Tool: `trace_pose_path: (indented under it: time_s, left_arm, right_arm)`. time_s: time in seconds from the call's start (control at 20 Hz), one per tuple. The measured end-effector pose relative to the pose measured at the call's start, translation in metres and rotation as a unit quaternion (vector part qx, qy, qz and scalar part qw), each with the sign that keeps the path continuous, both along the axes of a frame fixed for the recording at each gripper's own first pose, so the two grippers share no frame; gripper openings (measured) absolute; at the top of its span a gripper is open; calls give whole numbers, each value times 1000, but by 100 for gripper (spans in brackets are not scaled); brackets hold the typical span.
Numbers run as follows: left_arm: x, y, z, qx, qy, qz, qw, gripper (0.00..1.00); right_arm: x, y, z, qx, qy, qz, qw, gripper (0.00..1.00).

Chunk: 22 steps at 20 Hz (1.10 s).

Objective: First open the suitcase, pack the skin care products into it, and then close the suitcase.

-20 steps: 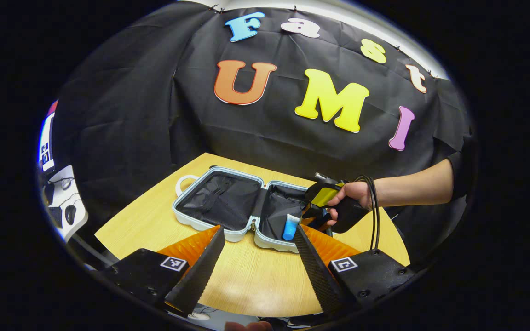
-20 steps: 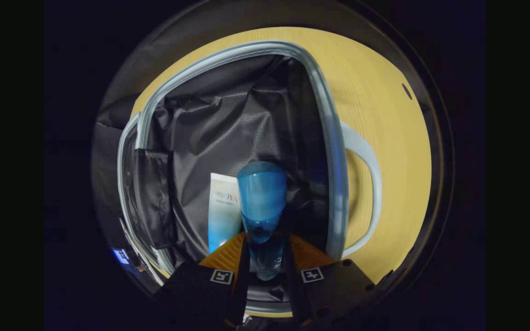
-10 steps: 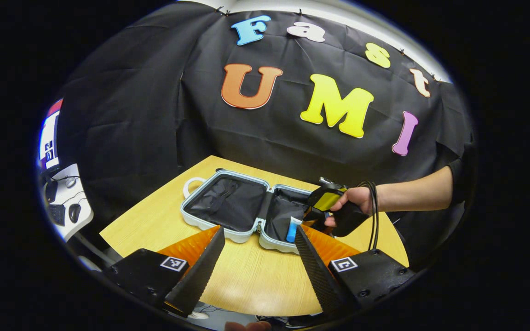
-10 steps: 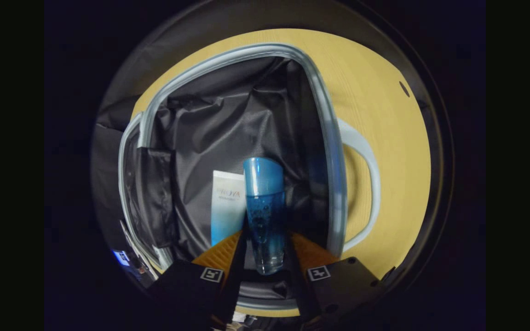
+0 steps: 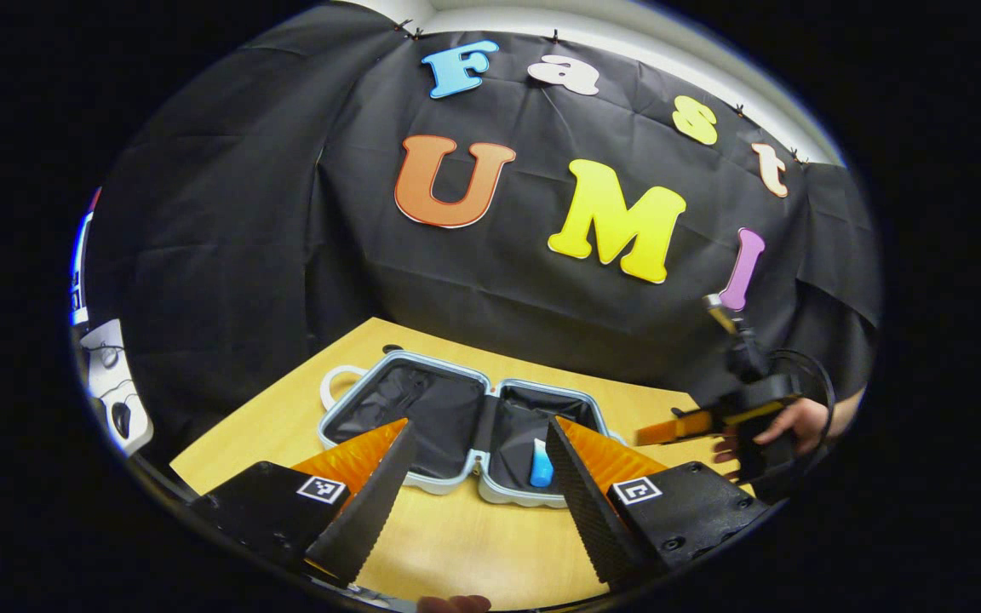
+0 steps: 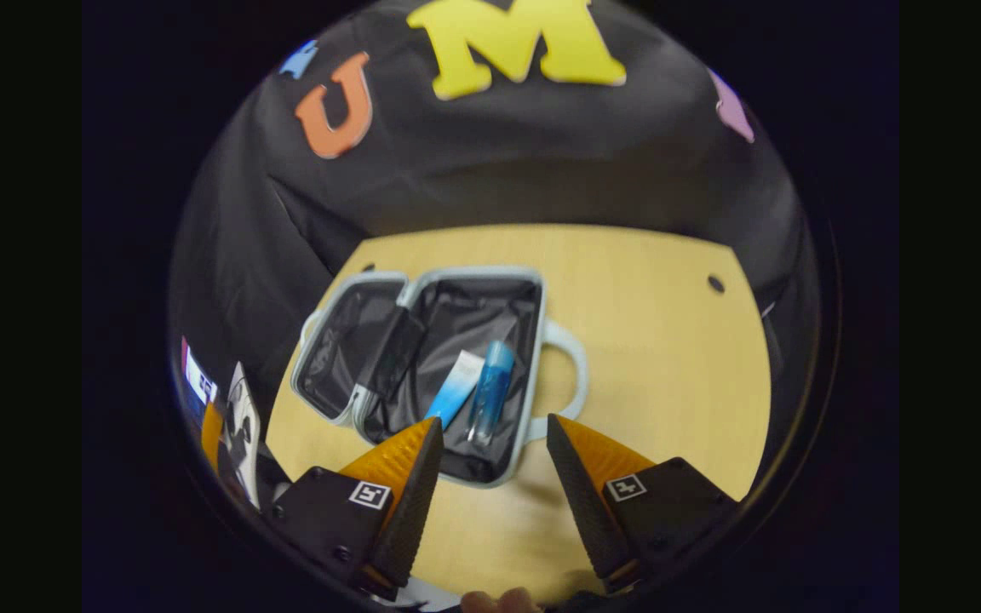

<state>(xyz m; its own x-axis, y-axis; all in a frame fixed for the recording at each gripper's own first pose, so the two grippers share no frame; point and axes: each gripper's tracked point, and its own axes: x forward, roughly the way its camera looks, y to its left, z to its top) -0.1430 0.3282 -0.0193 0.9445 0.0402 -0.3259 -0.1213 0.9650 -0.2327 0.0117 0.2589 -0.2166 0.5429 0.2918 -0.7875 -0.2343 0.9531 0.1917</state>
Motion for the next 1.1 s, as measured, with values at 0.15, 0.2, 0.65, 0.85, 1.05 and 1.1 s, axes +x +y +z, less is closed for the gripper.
trace_pose_path:
  time_s: [0.15, 0.2, 0.65, 0.85, 1.05, 1.1]
  left_arm:
    - [31, 44, -22, 20, 12, -7, 1000, 98]
    - [41, 60, -32, 17, 20, -12, 1000, 98]
    - [147, 215, -172, -80, 133, 18, 988, 98]
    - [182, 241, -214, -139, 166, 47, 975, 98]
    - [192, 247, -238, -154, 201, 50, 966, 96]
    - [192, 247, -242, -159, 207, 50, 964, 96]
  right_arm:
    - [-16, -42, 38, -11, -93, 16, 995, 73]
    - [-20, -50, 54, -9, -120, 26, 992, 73]
    - [-13, -107, 128, -49, -231, 8, 972, 74]
    - [-10, -128, 116, -59, -199, -32, 978, 74]
    - [-8, -142, 108, -89, -196, -39, 976, 74]
    - [-7, -139, 109, -89, -197, -36, 976, 74]
